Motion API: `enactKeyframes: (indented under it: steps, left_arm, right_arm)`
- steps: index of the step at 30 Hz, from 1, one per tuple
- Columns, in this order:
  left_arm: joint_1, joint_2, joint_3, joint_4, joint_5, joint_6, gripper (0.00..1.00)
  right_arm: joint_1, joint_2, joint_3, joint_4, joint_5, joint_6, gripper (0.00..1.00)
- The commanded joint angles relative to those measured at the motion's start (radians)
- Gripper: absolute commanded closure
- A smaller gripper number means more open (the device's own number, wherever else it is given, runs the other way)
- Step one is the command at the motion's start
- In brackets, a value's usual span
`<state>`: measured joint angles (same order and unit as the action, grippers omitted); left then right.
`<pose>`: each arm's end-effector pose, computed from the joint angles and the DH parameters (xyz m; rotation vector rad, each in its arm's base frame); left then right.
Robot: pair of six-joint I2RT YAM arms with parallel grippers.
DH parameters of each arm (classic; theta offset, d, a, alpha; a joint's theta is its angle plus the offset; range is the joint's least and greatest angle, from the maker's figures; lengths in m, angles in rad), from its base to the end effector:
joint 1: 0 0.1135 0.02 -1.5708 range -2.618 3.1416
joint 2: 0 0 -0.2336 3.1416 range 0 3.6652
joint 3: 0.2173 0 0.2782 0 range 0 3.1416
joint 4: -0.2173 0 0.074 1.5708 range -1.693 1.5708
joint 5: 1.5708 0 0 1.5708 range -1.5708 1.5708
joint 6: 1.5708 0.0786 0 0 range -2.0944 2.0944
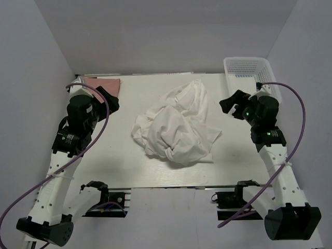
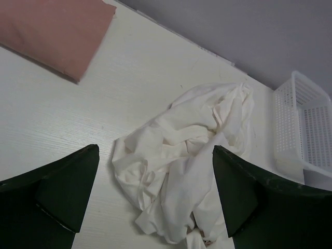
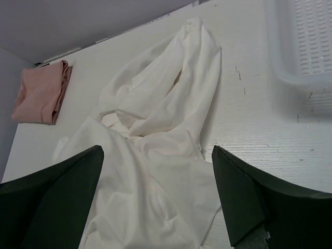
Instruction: Fold and stack the t-shirts
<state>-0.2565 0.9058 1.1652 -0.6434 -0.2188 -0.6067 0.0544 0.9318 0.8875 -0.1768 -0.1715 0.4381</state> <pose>0.2585 -0.0502 0.3685 -0.4836 1.9015 -0.3569 0.3013 0.0298 0.3157 0.2233 1.8033 0.5047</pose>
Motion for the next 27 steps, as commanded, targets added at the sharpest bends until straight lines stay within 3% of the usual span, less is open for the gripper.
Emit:
enactKeyframes:
  steps: [1, 4, 7, 8, 9, 13, 21, 27]
  left_arm:
    - [0.003, -0.025, -0.016, -0.007, -0.048, -0.008, 0.0]
    - [0.003, -0.025, -0.016, -0.033, -0.07, -0.008, 0.0]
    - [0.003, -0.004, -0.027, -0.045, -0.082, -0.008, 0.0]
    - [0.003, -0.004, -0.027, -0.045, -0.082, -0.008, 0.0]
    - [0.003, 0.008, -0.038, -0.045, -0.073, 0.002, 0.0]
    - [0.003, 0.05, -0.038, -0.045, -0.047, 0.022, 0.0]
    - [0.003, 0.102, -0.038, -0.099, -0.057, 0.035, 0.0]
    - [0.003, 0.053, -0.073, -0.099, -0.037, 0.035, 0.0]
  right_arm:
    - [0.002, 0.024, 0.036, -0.016, 0.004, 0.025, 0.1]
    - [0.002, 0.062, 0.039, -0.046, -0.022, 0.005, 0.1]
    - [0.002, 0.122, 0.036, -0.044, -0.166, -0.088, 0.1]
    - [0.01, 0.136, 0.037, -0.033, -0.303, -0.091, 0.1]
    - [0.018, 0.166, 0.048, -0.029, -0.34, -0.114, 0.1]
    - [0.113, 0.251, 0.135, -0.038, -0.369, -0.14, 0.1]
    - [0.556, 0.526, 0.34, -0.2, -0.068, -0.257, 0.1]
    - [0.667, 0.752, 0.406, -0.233, 0.362, -0.256, 0.1]
